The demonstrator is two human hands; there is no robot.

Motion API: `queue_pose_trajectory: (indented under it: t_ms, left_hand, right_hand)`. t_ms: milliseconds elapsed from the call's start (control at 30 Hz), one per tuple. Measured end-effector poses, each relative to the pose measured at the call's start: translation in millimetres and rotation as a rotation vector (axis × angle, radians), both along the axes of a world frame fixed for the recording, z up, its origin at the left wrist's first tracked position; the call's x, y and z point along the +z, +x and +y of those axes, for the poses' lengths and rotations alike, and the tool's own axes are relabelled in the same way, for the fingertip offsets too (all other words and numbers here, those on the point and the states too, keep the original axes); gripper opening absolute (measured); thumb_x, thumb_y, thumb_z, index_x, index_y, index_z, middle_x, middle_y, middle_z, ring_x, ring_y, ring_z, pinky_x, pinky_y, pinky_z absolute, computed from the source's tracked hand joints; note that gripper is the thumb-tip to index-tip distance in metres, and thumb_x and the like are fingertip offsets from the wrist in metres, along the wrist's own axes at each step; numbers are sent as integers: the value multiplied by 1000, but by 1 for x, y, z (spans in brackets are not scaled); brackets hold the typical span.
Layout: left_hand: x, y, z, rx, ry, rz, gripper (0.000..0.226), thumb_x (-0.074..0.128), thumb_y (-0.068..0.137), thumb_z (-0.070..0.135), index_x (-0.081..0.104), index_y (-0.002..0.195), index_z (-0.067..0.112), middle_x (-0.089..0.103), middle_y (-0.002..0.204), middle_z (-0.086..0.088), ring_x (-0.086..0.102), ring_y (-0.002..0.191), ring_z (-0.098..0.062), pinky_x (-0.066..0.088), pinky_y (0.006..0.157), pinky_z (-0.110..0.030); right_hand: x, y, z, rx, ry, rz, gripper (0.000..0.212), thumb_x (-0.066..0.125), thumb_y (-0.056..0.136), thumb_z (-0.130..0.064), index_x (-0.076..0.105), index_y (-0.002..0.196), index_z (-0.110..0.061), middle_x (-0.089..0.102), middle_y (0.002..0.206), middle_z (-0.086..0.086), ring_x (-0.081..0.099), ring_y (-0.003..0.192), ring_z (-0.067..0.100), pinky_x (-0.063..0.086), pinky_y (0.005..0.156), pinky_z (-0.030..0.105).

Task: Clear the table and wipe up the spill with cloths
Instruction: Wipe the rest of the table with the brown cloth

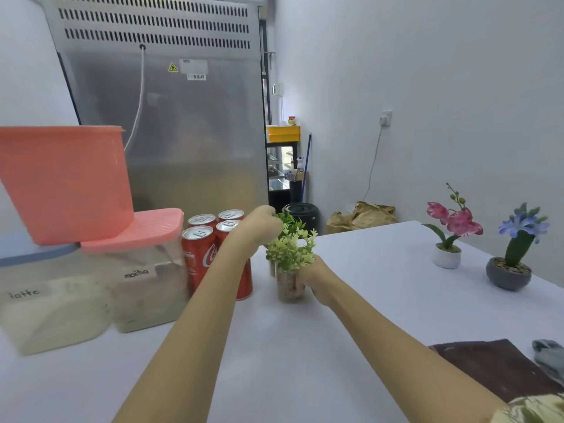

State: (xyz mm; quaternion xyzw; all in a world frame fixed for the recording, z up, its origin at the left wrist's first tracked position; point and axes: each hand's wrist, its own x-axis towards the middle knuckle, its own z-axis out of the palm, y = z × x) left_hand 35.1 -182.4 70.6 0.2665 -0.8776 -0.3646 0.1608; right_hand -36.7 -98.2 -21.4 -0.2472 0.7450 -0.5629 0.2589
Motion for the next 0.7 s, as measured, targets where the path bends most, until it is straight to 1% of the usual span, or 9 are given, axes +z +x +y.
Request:
queue_pose_trajectory:
  t_ms: [100, 133, 200, 367, 433, 500, 567, 633, 700]
  left_hand:
    - [-12, 2, -3, -62, -24, -65, 45, 42, 92, 6, 42, 136, 18, 47, 132, -6, 49, 112, -22, 41, 82, -28]
    - [-16, 1, -6, -64, -39, -69, 33, 41, 92, 8, 52, 119, 25, 49, 120, -2, 49, 107, -21, 41, 82, -28]
    - [-20, -1, -10, -61, -94, -68, 27, 39, 92, 9, 39, 80, 33, 43, 93, 8, 49, 98, -21, 42, 80, -31]
    - [-16, -1, -9, -99, -314, -67, 24, 38, 92, 4, 32, 91, 27, 27, 74, 11, 42, 93, -19, 40, 73, -28]
    - [-14, 0, -7, -104, -352, -79, 23, 38, 92, 4, 36, 92, 26, 25, 72, 12, 37, 92, -16, 35, 62, -20]
    - [-12, 2, -4, -82, -394, -87, 17, 42, 91, 2, 44, 98, 18, 38, 78, 3, 42, 92, -19, 34, 60, -22]
    - [-8, 4, 3, -63, -473, -73, 18, 48, 89, 2, 46, 107, 7, 51, 103, -11, 44, 113, -30, 40, 81, -31]
    - [-6, 1, 15, -92, -562, 28, 48, 46, 87, -3, 39, 134, 4, 41, 140, -13, 22, 140, -30, 30, 106, -36]
    - [-6, -4, 38, -186, -637, 204, 61, 41, 85, -9, 33, 143, 8, 31, 151, -7, 9, 145, -23, 21, 113, -35]
  right_hand:
    - [-3, -1, -13, -8, 8, -11, 54, 41, 63, 28, 56, 98, -11, 58, 81, 3, 52, 81, 19, 37, 52, 21]
    - [-4, -1, -17, -15, -8, -11, 52, 39, 67, 26, 56, 99, -12, 57, 79, 1, 52, 77, 16, 36, 52, 21]
    - [-3, 1, -23, -23, -43, -8, 47, 36, 75, 21, 54, 104, -13, 55, 78, -1, 49, 70, 10, 36, 54, 24]
    - [0, 4, -36, -6, -25, -5, 50, 33, 87, 12, 50, 126, -14, 56, 103, 3, 47, 90, 14, 49, 87, 43]
    - [4, 8, -37, 9, 22, 22, 43, 35, 93, 6, 46, 131, -11, 56, 115, 6, 44, 101, 18, 44, 83, 35]
    - [7, 9, -29, 22, 88, 58, 53, 38, 94, 3, 28, 144, -12, 47, 135, 7, 41, 122, 24, 40, 87, 31]
    - [8, 7, -14, 55, 159, 124, 74, 43, 91, 4, 7, 152, -15, 23, 154, 7, 28, 138, 27, 37, 97, 32]
    - [12, 7, 13, 122, 216, 221, 75, 51, 87, 4, 17, 151, -19, 22, 155, 3, 30, 138, 23, 37, 98, 31]
    - [19, 10, 49, 187, 284, 351, 62, 54, 89, -2, 36, 145, -22, 34, 150, -1, 35, 136, 17, 37, 102, 30]
